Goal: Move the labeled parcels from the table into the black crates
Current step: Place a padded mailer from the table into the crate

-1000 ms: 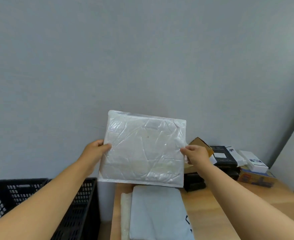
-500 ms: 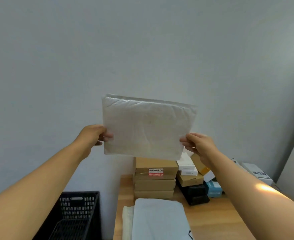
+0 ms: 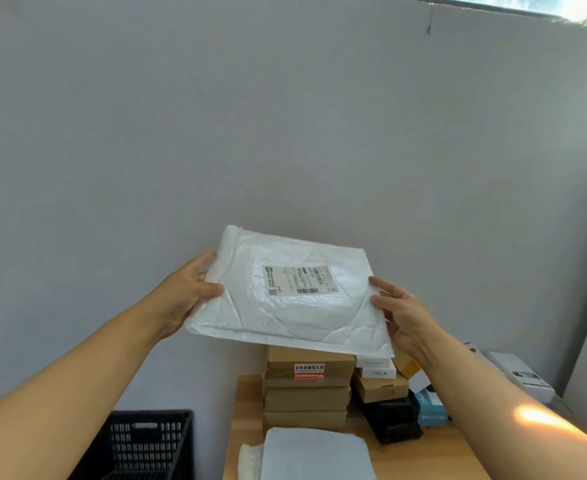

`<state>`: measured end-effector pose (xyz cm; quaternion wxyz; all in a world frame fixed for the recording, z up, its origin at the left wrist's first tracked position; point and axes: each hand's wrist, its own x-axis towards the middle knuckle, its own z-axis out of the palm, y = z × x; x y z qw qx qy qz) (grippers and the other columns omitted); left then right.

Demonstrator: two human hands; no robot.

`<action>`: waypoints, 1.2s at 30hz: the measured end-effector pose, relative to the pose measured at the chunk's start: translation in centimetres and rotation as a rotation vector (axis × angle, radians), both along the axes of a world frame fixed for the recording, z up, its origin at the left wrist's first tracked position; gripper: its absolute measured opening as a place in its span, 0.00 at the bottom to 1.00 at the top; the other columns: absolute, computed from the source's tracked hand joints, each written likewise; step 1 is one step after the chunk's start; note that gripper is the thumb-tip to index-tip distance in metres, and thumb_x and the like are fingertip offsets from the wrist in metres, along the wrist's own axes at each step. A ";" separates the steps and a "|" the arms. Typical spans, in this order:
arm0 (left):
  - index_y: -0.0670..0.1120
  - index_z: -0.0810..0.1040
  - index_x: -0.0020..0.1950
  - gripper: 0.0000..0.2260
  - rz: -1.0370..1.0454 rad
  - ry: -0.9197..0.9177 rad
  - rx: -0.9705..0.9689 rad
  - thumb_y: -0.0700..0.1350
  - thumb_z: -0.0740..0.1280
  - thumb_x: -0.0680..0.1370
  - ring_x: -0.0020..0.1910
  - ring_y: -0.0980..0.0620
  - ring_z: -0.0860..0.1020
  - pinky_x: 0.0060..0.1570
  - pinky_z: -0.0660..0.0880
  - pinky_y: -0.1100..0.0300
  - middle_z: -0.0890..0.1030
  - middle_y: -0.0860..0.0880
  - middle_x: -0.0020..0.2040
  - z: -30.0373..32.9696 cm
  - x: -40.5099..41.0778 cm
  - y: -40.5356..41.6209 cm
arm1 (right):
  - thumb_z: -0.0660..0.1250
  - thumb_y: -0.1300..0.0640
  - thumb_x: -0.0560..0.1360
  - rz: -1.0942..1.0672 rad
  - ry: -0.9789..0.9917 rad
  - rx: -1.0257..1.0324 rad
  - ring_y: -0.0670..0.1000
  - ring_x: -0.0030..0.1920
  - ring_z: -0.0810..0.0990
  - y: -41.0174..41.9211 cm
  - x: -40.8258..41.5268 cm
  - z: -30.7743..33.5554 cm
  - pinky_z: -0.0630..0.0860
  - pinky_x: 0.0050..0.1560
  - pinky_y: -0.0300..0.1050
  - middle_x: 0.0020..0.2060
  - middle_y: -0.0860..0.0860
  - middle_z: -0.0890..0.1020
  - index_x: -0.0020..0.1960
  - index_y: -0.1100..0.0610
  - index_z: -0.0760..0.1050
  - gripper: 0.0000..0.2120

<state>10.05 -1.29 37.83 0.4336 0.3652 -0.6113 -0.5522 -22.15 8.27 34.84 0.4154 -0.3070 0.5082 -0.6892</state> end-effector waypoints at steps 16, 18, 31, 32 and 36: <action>0.42 0.76 0.47 0.06 0.250 -0.056 -0.044 0.32 0.67 0.74 0.40 0.48 0.80 0.38 0.74 0.59 0.82 0.42 0.46 -2.1 -2.8 0.4 | 0.64 0.73 0.74 -0.138 -0.034 -0.079 0.53 0.42 0.80 1.1 -0.5 -0.2 0.79 0.46 0.45 0.42 0.54 0.81 0.44 0.59 0.78 0.11; 0.40 0.76 0.47 0.06 0.270 -0.058 -0.026 0.31 0.67 0.74 0.41 0.47 0.80 0.39 0.75 0.59 0.82 0.40 0.47 -2.5 -3.2 0.3 | 0.64 0.72 0.74 -0.144 -0.060 -0.112 0.52 0.42 0.79 0.9 -0.7 0.1 0.78 0.43 0.44 0.42 0.54 0.81 0.44 0.59 0.78 0.10; 0.52 0.58 0.75 0.41 0.671 -0.770 -0.460 0.56 0.74 0.68 0.75 0.47 0.51 0.71 0.54 0.48 0.61 0.49 0.75 -2.4 -5.3 2.5 | 0.66 0.69 0.74 -0.104 0.310 -0.158 0.48 0.37 0.76 0.6 -0.8 1.8 0.74 0.35 0.37 0.35 0.50 0.81 0.37 0.57 0.78 0.11; 0.54 0.62 0.73 0.35 0.601 -0.826 -0.480 0.56 0.73 0.70 0.76 0.48 0.50 0.71 0.53 0.49 0.63 0.50 0.74 -2.8 -5.5 2.7 | 0.66 0.69 0.74 -0.089 0.326 -0.153 0.48 0.37 0.76 0.4 -0.6 1.6 0.74 0.34 0.36 0.35 0.50 0.81 0.37 0.57 0.79 0.11; 0.51 0.80 0.50 0.10 0.441 -0.565 -0.291 0.52 0.73 0.71 0.68 0.46 0.69 0.66 0.66 0.47 0.77 0.45 0.63 -4.9 -5.4 3.6 | 0.66 0.69 0.74 -0.010 0.375 -0.164 0.45 0.35 0.76 -0.3 1.0 1.2 0.72 0.30 0.28 0.34 0.50 0.80 0.37 0.58 0.79 0.11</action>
